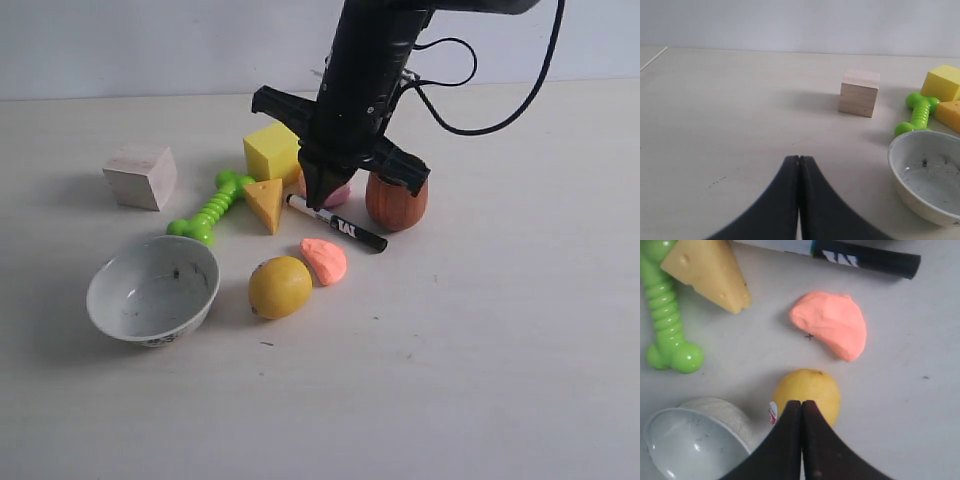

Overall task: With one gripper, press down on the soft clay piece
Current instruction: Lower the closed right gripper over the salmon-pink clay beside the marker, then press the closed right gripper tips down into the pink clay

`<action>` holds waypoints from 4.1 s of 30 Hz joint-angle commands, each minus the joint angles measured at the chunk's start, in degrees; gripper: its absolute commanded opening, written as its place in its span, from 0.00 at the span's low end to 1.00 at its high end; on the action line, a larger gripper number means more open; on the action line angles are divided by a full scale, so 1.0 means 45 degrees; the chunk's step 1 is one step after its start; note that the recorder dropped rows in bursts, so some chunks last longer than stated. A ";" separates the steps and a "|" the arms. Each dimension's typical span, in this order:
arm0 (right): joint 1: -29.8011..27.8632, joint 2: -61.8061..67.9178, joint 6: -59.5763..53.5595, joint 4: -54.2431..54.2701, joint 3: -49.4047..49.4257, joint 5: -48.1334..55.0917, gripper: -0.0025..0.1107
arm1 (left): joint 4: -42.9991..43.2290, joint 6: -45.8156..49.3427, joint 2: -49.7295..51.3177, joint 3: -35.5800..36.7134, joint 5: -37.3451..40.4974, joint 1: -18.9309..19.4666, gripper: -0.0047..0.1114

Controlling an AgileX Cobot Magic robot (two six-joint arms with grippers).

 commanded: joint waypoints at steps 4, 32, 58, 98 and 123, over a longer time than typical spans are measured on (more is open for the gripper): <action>0.0023 0.0106 0.0730 -0.0456 -0.0093 0.0140 0.02 | -0.0029 0.0052 -0.0085 0.0000 -0.0115 -0.0067 0.04; 0.0023 0.1073 0.2389 -0.0503 -0.0093 -0.0452 0.02 | -0.0029 0.0052 -0.0085 0.0000 -0.0115 -0.0067 0.04; 0.0023 0.1073 0.1132 -0.0845 -0.0093 -0.1396 0.02 | -0.0029 0.0052 -0.0085 0.0000 -0.0115 -0.0067 0.04; 0.0457 0.2231 0.3417 -0.1463 -0.0093 -0.1135 0.02 | -0.0029 0.0052 -0.0085 0.0000 -0.0115 -0.0067 0.04; 0.0457 0.3070 0.2671 -0.1136 -0.0093 -0.1348 0.02 | -0.0029 0.0052 -0.0085 0.0000 -0.0115 -0.0067 0.04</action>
